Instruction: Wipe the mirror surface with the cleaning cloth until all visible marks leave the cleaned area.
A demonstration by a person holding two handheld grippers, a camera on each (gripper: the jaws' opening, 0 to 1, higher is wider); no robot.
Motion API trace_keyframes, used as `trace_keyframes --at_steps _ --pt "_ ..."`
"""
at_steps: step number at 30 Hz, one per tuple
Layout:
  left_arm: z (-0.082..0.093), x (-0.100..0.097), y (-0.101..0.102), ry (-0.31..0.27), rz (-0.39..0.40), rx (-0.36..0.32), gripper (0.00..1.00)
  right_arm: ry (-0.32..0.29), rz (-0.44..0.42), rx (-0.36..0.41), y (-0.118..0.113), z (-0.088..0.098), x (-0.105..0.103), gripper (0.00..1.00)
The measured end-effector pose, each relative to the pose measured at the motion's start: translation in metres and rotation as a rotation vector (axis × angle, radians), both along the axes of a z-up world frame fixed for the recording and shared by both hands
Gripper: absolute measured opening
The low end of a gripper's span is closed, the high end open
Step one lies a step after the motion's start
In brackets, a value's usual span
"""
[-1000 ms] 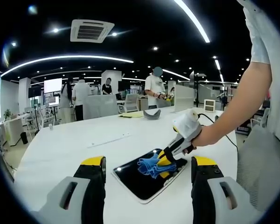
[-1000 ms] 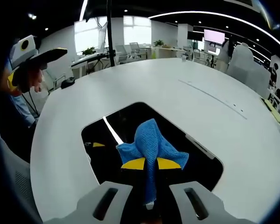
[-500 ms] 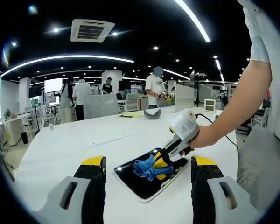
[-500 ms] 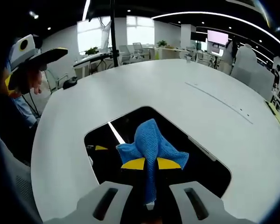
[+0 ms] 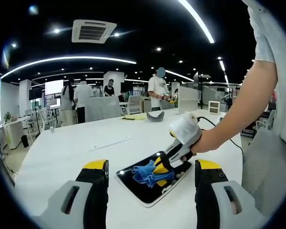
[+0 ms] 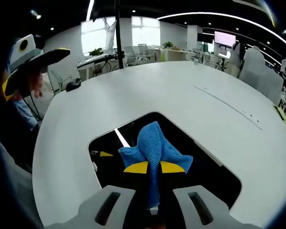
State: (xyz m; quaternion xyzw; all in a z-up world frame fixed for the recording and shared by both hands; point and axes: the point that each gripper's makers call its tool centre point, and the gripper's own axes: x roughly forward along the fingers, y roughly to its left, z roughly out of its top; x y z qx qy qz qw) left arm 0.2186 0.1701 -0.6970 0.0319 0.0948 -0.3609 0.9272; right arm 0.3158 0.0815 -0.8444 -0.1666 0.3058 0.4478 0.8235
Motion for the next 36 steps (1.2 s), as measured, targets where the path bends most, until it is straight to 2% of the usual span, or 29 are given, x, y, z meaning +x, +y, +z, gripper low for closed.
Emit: trace_keyframes --at_steps 36 --pt "-0.003 -0.003 0.012 0.009 0.021 0.005 0.73 0.006 0.047 0.016 0.041 0.000 -0.001 0.02"
